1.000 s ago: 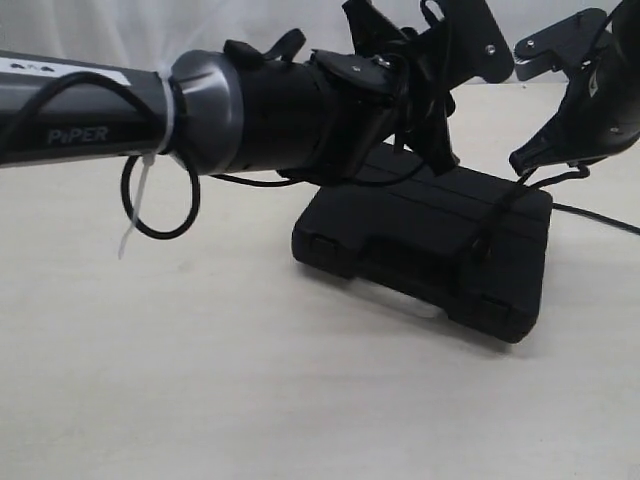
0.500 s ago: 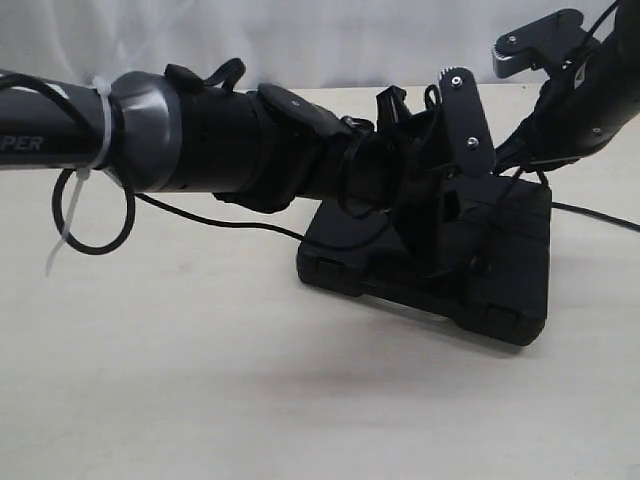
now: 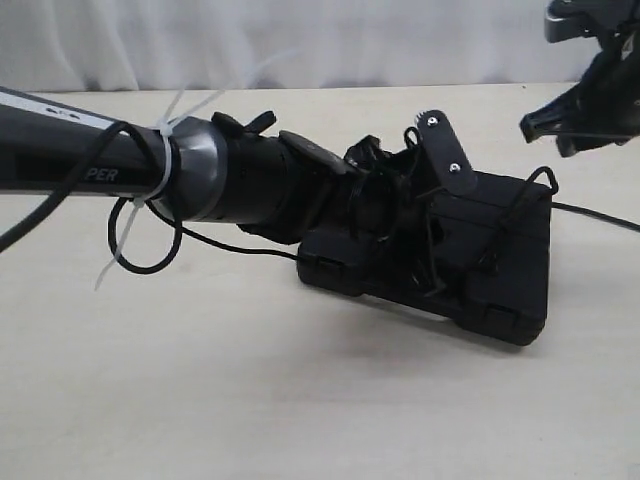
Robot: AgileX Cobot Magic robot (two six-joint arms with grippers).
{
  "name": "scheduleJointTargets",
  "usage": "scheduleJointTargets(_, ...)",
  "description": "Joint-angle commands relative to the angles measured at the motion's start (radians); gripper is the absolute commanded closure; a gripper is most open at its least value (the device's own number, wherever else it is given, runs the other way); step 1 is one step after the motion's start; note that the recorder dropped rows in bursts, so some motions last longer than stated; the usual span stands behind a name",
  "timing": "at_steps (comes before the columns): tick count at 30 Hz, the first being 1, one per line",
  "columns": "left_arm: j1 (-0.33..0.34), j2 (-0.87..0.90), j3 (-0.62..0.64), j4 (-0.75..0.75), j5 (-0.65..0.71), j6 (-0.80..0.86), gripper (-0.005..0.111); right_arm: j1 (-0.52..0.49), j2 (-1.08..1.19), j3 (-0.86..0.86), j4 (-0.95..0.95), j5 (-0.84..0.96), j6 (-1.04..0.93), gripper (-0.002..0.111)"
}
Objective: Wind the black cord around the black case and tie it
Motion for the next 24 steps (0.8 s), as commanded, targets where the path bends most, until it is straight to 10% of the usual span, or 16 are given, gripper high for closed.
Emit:
scheduleJointTargets(1, 0.005, -0.002, 0.004, -0.070, -0.454, -0.033, 0.068, -0.152, -0.005, 0.076, 0.104, -0.082, -0.013, 0.102)
scheduleJointTargets(3, 0.017, -0.002, 0.004, -0.070, -0.627, -0.002, 0.068, -0.212, -0.005, 0.149, 0.231, -0.143, -0.097, 0.104)
scheduleJointTargets(10, 0.169, -0.008, 0.040, -0.176, -0.600, -0.005, 0.107, -0.215, 0.059, 0.298, 0.274, -0.177, -0.100, 0.104)
scheduleJointTargets(16, 0.498, -0.008, 0.141, -0.176, 0.306, -0.393, 0.107, -0.123, 0.122, 0.305, 0.317, -0.203, -0.150, 0.104)
scheduleJointTargets(24, 0.556, 0.060, 0.141, -0.174, 0.433, -0.409, 0.107, -0.123, 0.149, 0.308, 0.468, -0.189, -0.216, 0.104)
